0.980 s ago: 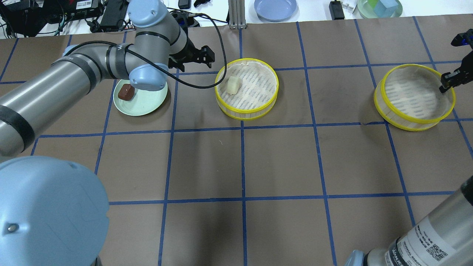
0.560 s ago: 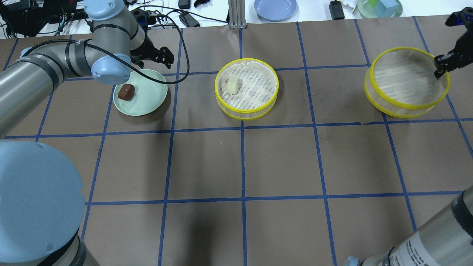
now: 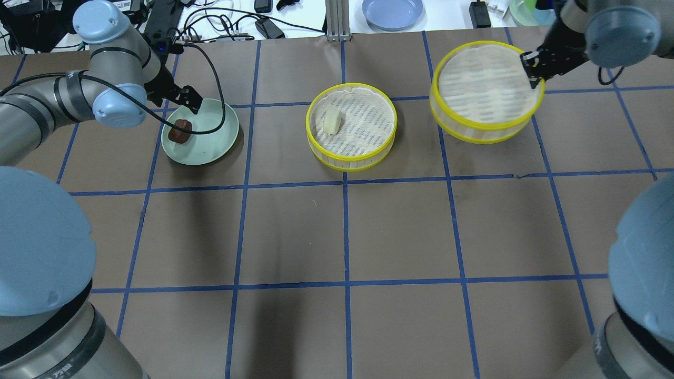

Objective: Stack buns with steamer

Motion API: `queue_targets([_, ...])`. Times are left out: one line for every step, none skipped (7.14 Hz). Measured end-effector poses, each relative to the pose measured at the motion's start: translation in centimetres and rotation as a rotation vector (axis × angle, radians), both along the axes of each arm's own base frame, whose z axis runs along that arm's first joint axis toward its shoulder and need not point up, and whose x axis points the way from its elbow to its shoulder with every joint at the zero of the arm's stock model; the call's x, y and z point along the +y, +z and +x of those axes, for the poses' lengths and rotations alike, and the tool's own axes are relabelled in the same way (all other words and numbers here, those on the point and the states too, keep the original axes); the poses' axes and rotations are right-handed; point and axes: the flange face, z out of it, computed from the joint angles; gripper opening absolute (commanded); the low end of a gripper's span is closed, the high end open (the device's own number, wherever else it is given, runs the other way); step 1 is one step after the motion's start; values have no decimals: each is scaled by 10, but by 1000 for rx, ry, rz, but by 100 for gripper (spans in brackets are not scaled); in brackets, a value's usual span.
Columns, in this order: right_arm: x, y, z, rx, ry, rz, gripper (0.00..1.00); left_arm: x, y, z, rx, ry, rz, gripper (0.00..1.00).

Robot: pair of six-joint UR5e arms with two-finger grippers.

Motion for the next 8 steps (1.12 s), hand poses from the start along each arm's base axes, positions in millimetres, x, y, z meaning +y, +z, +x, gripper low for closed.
queue_targets([2, 3, 58, -3, -40, -6, 0, 0, -12, 8, -1, -17, 18, 91])
queue_targets([8, 4, 110, -7, -81, -11, 0, 1, -26, 11, 6, -24, 39, 67])
queue_targets([15, 5, 150, -17, -116, -17, 0, 1, -39, 11, 15, -26, 58, 28])
queue_targets([20, 3, 176, -27, -141, -19, 0, 1, -50, 12, 20, -28, 72, 0])
queue_targets([24, 2, 195, -41, -158, -19, 0, 1, -55, 12, 22, -28, 80, 0])
queue_targets([28, 1, 208, -61, -172, -15, 0, -1, -55, 12, 23, -24, 75, 0])
queue_targets([30, 0, 218, -80, -184, -10, 0, -2, -48, 11, 25, -4, 59, 0])
queue_targets([31, -3, 226, -90, -192, -7, 0, -4, -35, 8, 35, 42, 34, 0])
